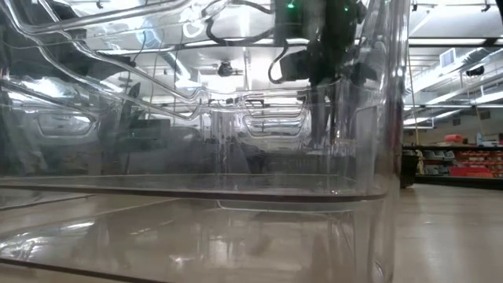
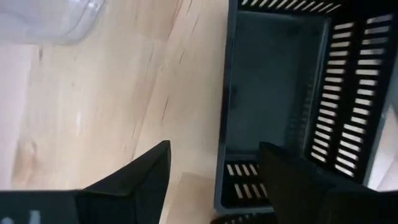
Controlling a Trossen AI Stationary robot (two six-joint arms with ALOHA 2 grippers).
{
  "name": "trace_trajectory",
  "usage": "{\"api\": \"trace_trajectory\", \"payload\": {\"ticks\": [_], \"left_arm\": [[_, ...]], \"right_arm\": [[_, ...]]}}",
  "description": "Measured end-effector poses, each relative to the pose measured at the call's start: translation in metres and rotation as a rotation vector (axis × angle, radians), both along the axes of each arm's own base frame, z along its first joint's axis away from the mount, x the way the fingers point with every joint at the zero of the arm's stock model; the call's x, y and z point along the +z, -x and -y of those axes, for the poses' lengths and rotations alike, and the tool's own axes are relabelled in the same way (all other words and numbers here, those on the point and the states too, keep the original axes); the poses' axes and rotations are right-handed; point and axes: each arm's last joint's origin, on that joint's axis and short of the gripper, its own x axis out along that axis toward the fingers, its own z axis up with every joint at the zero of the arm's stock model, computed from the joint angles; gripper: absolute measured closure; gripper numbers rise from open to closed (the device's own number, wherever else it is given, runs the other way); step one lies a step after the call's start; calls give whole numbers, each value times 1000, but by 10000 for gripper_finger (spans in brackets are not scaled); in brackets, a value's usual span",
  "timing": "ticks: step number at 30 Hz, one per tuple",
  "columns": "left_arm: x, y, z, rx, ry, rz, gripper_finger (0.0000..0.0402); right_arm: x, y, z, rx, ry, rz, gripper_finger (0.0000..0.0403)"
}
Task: Stack baskets by color
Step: Stack the black bin on top of the black bins
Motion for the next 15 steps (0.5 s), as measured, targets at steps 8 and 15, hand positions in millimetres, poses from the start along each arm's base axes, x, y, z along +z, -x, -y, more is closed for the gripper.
{"api": "trace_trajectory", "payload": {"ticks": [8,15], "left_arm": [[0,0,0,0,0,0,285],[0,0,0,0,0,0,285]], "right_arm": [[-20,4,-1,27,39,21,172],[-34,7,2,35,48,37,197]]}}
